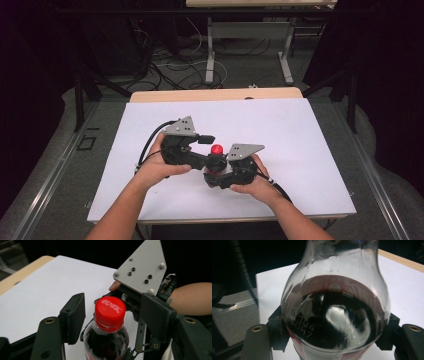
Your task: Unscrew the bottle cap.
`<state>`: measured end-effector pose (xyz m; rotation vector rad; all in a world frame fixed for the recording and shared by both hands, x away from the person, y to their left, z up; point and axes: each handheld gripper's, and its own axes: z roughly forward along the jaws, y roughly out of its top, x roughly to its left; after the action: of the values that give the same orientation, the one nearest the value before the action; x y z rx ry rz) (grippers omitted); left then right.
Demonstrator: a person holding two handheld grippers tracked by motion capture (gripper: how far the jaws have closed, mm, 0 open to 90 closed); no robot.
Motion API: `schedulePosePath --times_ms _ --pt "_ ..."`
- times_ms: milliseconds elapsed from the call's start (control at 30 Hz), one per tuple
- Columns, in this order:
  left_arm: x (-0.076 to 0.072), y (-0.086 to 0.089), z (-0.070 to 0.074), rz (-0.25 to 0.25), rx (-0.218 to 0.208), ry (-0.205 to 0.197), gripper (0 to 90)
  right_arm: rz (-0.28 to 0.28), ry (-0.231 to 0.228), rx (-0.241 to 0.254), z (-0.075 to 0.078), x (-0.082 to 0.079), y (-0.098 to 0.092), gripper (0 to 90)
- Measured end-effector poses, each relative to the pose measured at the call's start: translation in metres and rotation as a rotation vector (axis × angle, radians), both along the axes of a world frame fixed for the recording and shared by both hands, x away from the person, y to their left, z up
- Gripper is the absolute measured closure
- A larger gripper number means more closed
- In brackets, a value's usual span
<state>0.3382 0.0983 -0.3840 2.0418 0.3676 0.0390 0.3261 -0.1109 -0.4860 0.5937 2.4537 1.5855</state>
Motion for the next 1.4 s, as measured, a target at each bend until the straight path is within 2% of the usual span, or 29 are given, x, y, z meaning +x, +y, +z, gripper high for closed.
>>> schedulePosePath --times_ms 133,200,300,500,567,667,800,900,1033,1067,1100,1133,1233,1267,1400 --pt "0.007 0.002 -0.004 -0.016 -0.002 0.025 42.7 0.028 -0.011 -0.007 0.0 -0.002 0.002 29.6" --pt "0.008 0.003 -0.004 -0.054 -0.013 0.031 44.4 0.054 -0.02 -0.01 0.0 -0.002 0.002 29.5" --pt "0.01 0.002 -0.005 -0.091 -0.02 0.046 48.0 0.06 -0.015 -0.004 0.0 -0.004 0.003 29.6" --pt "0.01 0.0 -0.007 -0.134 -0.023 0.061 57.5 0.077 -0.01 -0.018 0.001 -0.005 0.003 29.6" --pt "0.009 -0.001 -0.007 -0.14 -0.017 0.049 60.0 0.07 -0.019 -0.009 0.0 -0.005 0.004 29.6" --pt "0.009 -0.001 -0.007 -0.142 -0.015 0.053 60.1 0.073 -0.019 -0.012 0.0 -0.005 0.004 29.6" --pt "0.006 -0.002 -0.007 -0.123 -0.007 0.03 60.5 0.071 -0.018 -0.014 0.0 -0.005 0.004 29.6" --pt "0.004 -0.003 -0.007 -0.085 -0.004 0.01 60.9 0.069 -0.019 -0.019 0.0 -0.004 0.003 29.6" --pt "-0.001 -0.008 -0.007 -0.016 0.013 -0.015 61.1 0.032 -0.008 -0.014 -0.001 -0.003 0.003 29.6" --pt "-0.002 -0.009 -0.007 0.008 0.014 -0.02 61.2 0.026 -0.007 -0.029 0.0 -0.002 0.002 29.6" --pt "-0.005 -0.012 -0.007 0.044 0.015 -0.022 61.2 0.002 -0.002 -0.018 -0.001 -0.001 0.002 29.6" --pt "-0.006 -0.014 -0.006 0.07 0.03 -0.035 61.2 0.002 -0.002 -0.018 -0.001 -0.001 0.002 29.6" --pt "-0.013 -0.023 -0.004 0.173 0.061 -0.072 61.3 -0.05 -0.007 -0.025 -0.001 0.0 0.001 29.6" --pt "-0.017 -0.027 -0.004 0.214 0.065 -0.073 61.3 -0.068 -0.009 -0.02 -0.001 0.001 0.001 29.6" --pt "-0.027 -0.041 -0.004 0.366 0.072 -0.116 61.4 -0.141 -0.023 -0.024 0.0 0.001 0.0 29.6"
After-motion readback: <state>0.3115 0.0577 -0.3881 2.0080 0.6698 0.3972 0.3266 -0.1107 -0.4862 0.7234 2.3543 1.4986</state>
